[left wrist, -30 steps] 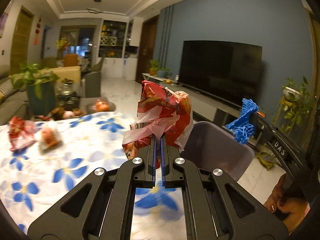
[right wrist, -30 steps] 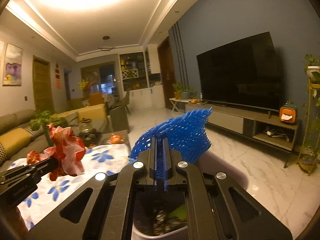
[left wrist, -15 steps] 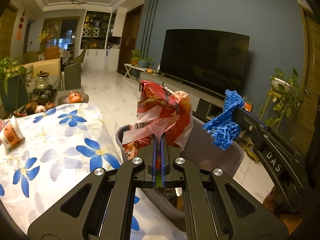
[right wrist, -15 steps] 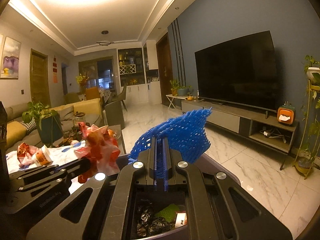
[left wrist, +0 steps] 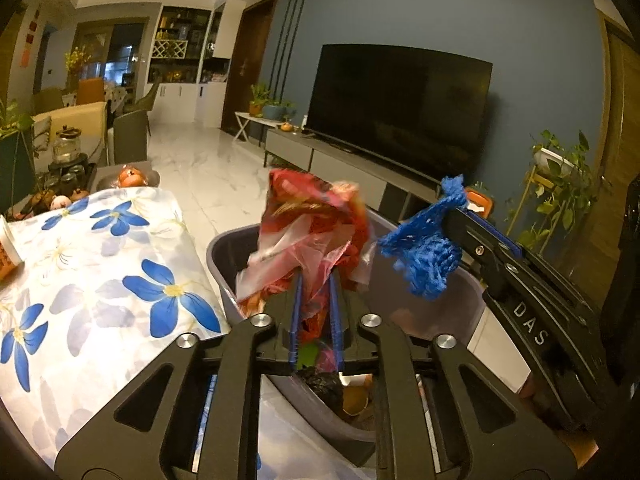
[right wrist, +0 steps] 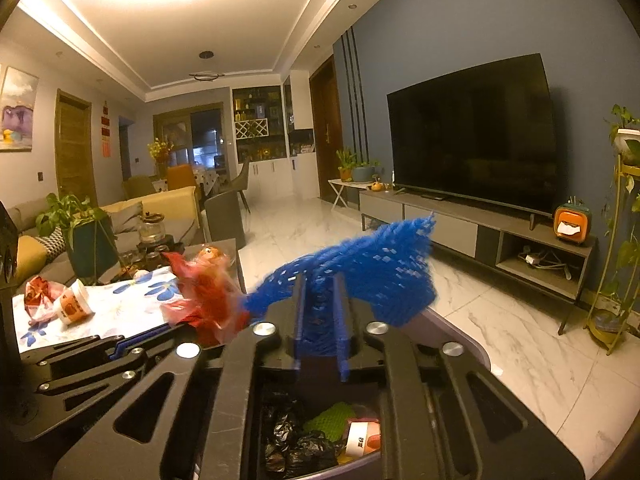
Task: Collect trash
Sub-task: 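Open both tools to drop the bag and net into the bin, then move both tools back toward the white-and-orange cup and red-and-white bag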
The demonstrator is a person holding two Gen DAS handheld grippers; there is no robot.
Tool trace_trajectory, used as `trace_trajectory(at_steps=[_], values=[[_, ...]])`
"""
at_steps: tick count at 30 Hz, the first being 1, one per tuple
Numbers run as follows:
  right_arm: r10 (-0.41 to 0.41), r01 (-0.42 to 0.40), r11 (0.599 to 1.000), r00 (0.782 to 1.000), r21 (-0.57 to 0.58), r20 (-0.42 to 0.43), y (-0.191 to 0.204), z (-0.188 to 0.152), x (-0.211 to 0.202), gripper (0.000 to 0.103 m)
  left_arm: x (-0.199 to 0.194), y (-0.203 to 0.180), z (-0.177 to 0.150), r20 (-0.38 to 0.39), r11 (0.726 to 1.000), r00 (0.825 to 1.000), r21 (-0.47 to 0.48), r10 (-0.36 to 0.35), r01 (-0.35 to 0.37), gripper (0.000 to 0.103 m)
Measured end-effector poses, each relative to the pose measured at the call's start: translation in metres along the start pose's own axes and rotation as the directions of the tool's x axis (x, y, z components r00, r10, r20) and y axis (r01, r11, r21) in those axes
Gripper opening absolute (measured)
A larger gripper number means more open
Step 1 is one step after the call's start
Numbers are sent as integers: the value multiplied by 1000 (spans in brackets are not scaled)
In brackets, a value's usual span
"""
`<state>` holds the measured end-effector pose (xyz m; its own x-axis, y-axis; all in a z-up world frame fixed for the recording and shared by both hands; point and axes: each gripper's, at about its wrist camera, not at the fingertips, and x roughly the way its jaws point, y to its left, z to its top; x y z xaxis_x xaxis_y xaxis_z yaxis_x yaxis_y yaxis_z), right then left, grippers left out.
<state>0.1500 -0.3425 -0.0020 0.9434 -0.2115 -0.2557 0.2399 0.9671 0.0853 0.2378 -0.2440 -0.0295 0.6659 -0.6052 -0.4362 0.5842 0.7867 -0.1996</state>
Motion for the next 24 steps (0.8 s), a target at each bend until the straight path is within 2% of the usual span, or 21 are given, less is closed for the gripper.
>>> trace_trajectory(at_steps=[1,4,8,12,15,18,20,24], values=[[-3,3,1000,1000,-1,1,0,0,0,26,1,0,-1,-4,1000,1000,1,0,0,16],[-7,7,1000,1000,0,-1,-2,-2,0,28,0,1,-4,-7,1000,1000,3,12,-12,28],[-7,7,1000,1000,9,-1,-4,-4,-1,33,-7,7,-6,9,999,1000,-24,29,-28,51],[-7,7,1000,1000,27,-4,-4,-6,-3,39,-21,14,-5,43,997,997,-44,68,-66,71],[-8,8,999,1000,45,-7,-6,-7,-5,47,-34,17,-8,70,993,991,-37,111,-108,81],[-7,7,998,1000,63,-6,-7,-8,-11,55,-50,22,-12,90,987,983,-29,162,-160,83],[-6,6,997,1000,71,0,-7,-9,-15,64,-66,25,-17,119,977,969,-37,215,-212,84],[11,-11,996,1000,86,3,-2,-12,-28,73,-96,34,-26,157,954,941,-48,299,-295,85]])
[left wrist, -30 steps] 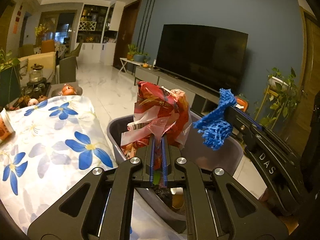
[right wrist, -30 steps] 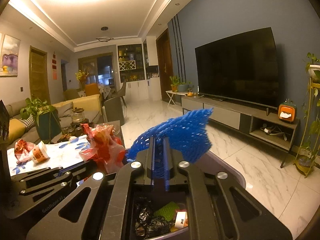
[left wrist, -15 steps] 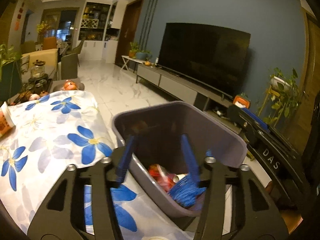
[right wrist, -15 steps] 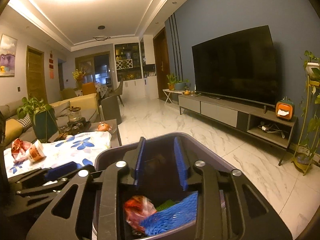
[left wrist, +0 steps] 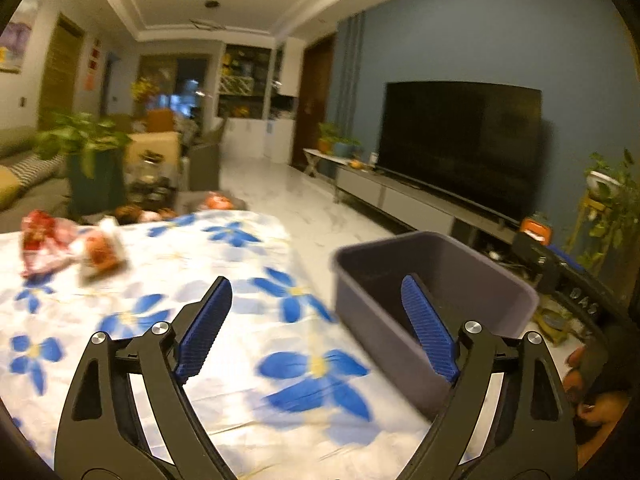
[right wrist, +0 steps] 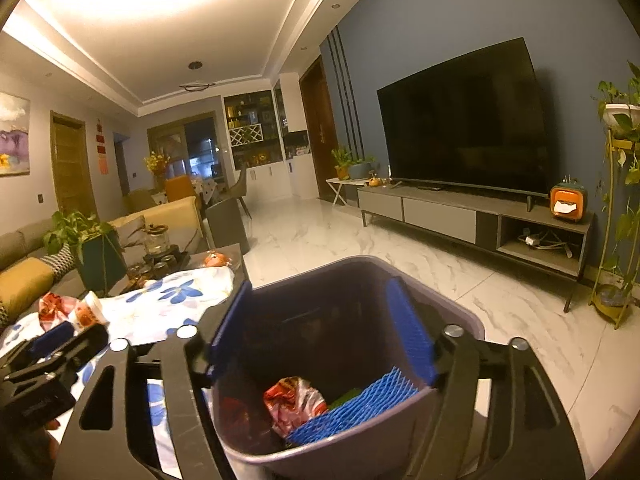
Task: Collect trash
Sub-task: 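Move both tools back toward the white-and-orange cup and red-and-white bag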
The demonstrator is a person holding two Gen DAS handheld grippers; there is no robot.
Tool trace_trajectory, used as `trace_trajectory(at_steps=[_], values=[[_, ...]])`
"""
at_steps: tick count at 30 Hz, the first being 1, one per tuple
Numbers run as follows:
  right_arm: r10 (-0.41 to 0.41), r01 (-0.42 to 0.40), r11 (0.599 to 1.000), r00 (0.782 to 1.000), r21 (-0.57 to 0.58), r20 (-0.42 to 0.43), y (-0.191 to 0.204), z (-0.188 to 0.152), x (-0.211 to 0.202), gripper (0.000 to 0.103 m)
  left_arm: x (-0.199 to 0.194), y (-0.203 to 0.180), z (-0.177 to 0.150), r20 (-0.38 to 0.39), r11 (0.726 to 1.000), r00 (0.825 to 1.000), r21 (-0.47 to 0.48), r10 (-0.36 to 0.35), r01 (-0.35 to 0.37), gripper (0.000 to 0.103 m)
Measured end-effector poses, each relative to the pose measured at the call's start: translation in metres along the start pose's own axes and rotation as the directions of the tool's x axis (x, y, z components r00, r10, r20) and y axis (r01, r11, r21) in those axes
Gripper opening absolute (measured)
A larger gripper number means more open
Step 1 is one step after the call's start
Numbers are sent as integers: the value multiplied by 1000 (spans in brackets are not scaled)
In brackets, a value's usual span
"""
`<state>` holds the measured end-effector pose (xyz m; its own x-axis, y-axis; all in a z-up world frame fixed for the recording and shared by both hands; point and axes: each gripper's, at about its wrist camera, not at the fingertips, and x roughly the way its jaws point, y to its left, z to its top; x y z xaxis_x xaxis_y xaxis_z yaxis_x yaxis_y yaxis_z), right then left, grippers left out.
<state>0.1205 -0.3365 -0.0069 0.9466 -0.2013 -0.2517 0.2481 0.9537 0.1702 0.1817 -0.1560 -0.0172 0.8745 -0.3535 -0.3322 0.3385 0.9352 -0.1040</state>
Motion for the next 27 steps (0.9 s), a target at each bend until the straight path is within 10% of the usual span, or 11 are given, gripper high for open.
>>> trace_trajectory(at_steps=[8,27], values=[[49,-49,999,999,-13,-12,28,-8,-19,80,-54,67,-11,28,980,982,-85,185,-182,87],[268,-276,956,959,-99,-87,185,-21,-23,82,-152,222,-22,9,840,859,-218,511,-497,87]])
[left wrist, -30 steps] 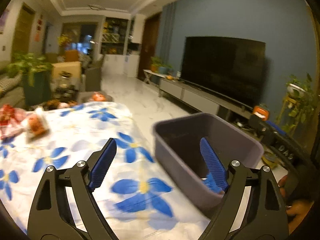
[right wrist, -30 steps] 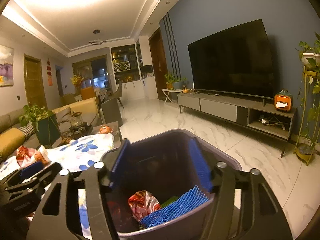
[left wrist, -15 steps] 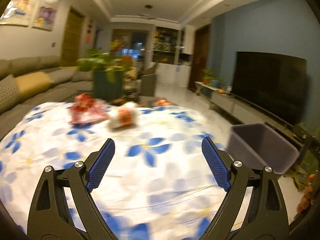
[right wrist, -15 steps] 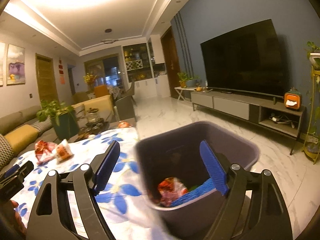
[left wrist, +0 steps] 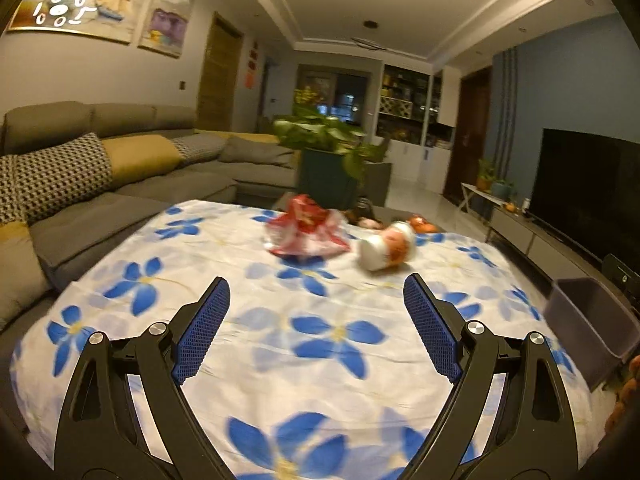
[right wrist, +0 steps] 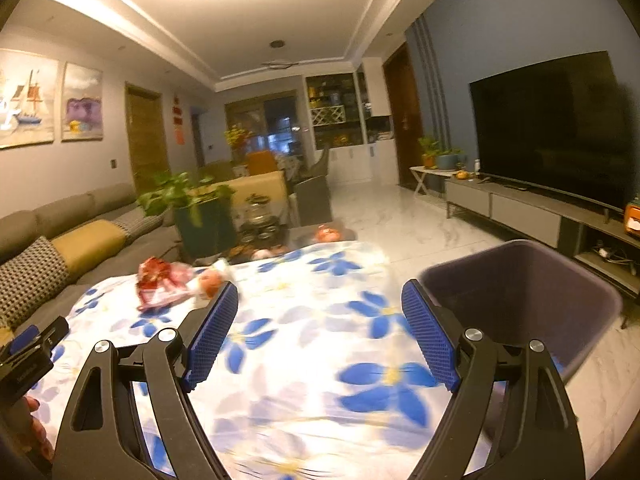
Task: Collect trash
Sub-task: 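Move both tools back toward the white-and-orange cup and red-and-white bag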
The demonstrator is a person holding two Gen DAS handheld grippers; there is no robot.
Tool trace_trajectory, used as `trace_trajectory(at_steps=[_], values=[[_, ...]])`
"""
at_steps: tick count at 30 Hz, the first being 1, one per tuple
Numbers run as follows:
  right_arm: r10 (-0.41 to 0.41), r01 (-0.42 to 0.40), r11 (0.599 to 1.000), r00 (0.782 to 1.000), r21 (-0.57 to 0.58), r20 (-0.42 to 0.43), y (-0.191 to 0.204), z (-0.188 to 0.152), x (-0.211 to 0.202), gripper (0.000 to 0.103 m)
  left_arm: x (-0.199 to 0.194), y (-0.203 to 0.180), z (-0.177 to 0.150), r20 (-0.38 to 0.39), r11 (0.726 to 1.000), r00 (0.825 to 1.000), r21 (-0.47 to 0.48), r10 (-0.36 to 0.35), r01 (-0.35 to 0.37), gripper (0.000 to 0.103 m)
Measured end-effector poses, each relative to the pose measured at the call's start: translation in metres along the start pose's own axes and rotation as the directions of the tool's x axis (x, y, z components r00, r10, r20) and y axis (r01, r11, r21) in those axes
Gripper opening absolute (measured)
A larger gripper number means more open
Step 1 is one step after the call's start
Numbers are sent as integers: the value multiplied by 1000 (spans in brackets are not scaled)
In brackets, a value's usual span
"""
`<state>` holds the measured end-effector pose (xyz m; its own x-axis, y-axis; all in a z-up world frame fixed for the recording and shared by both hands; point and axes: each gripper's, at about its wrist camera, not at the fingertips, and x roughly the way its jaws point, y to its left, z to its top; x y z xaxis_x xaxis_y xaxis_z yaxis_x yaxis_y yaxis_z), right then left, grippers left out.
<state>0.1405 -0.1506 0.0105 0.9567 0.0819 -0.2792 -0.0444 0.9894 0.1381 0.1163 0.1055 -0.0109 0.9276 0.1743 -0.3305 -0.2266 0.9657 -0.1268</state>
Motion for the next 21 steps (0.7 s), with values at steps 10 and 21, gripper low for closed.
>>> trace_trajectory(at_steps=[10,21], values=[[65,-67,998,995,-14,-81,68,-3,60,82,30,56,12,1,997,998,-43,65,-65,87],[18,-29,995,994,-98,-104,129,-8,148,86,78,81,37,37,994,995,-60,95,-92,87]])
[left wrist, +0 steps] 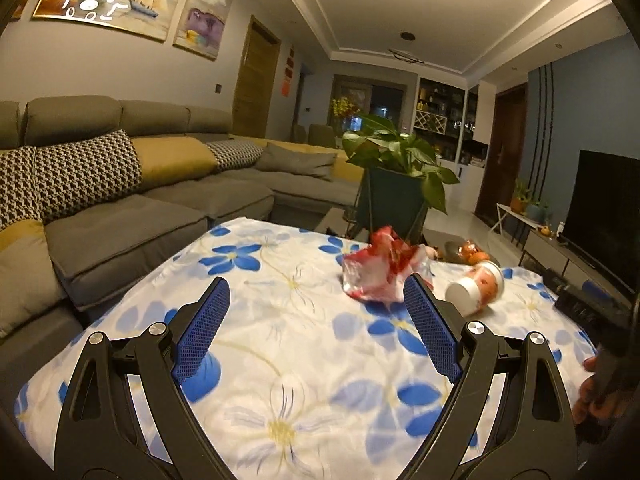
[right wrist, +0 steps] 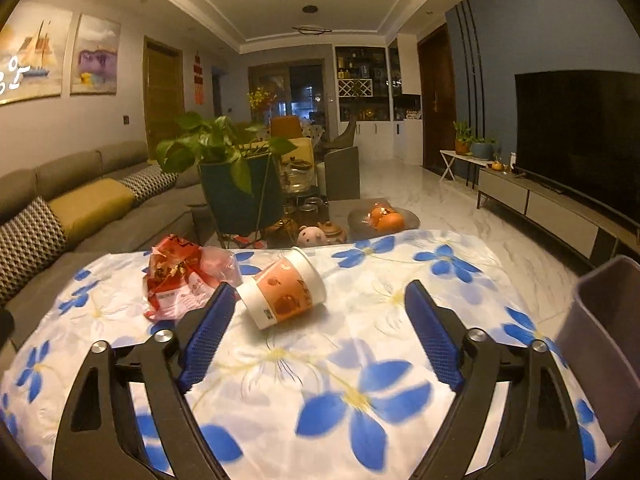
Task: Collect trash
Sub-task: 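Move both tools back toward the white-and-orange cup and red-and-white bag, then grasp the white-and-orange paper cup lying on its side with the right tool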
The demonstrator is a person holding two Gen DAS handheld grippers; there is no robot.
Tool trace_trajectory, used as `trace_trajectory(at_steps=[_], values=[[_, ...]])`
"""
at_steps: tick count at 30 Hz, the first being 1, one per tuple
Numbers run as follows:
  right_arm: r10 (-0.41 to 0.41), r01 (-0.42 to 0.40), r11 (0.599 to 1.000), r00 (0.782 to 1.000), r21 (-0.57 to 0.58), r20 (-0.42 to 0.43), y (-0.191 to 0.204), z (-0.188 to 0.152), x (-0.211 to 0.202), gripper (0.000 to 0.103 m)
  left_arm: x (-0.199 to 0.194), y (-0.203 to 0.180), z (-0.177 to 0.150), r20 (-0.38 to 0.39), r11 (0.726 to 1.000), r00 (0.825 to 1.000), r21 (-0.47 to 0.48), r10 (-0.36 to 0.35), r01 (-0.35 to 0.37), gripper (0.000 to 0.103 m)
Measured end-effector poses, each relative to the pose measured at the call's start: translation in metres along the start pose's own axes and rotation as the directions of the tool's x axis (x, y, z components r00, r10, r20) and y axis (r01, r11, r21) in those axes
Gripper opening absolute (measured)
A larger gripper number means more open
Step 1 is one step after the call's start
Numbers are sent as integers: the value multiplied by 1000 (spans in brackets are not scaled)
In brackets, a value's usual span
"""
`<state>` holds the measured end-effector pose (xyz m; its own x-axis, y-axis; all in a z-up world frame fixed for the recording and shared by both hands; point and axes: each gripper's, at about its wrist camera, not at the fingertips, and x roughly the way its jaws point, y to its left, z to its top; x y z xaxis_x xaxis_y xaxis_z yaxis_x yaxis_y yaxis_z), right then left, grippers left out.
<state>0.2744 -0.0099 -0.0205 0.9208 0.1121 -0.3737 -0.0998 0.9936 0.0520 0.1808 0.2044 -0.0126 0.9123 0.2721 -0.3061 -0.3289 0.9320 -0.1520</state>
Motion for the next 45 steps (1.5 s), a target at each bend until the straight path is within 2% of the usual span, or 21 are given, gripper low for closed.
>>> trace_trajectory(at_steps=[4,14,18,23,25,28,32,38,45], values=[[0,0,1000,1000,-10,-31,12,1,33,87,31,0,12,-22,999,999,-21,-25,24,87],[-35,48,995,988,85,-151,13,12,104,90,89,7,22,-62,998,998,-56,22,-25,87],[-18,42,992,981,120,-191,13,13,121,90,101,5,29,-44,997,998,-59,42,-45,87],[-31,65,989,970,134,-242,17,10,144,90,108,-1,26,-39,999,999,-44,26,-27,87],[-28,63,990,965,128,-259,20,7,151,90,110,-1,25,-41,999,999,-35,18,-19,87],[-11,48,990,962,129,-274,22,6,156,82,114,-3,21,-56,1000,998,-24,11,-13,87],[15,24,990,963,142,-268,21,6,155,77,116,-7,18,-70,1000,998,-13,-7,6,87],[54,-8,986,960,166,-275,13,5,154,74,116,-16,14,-75,998,995,16,-60,61,87],[84,-40,986,959,161,-271,10,4,147,73,115,-24,10,-86,995,992,38,-90,94,87]])
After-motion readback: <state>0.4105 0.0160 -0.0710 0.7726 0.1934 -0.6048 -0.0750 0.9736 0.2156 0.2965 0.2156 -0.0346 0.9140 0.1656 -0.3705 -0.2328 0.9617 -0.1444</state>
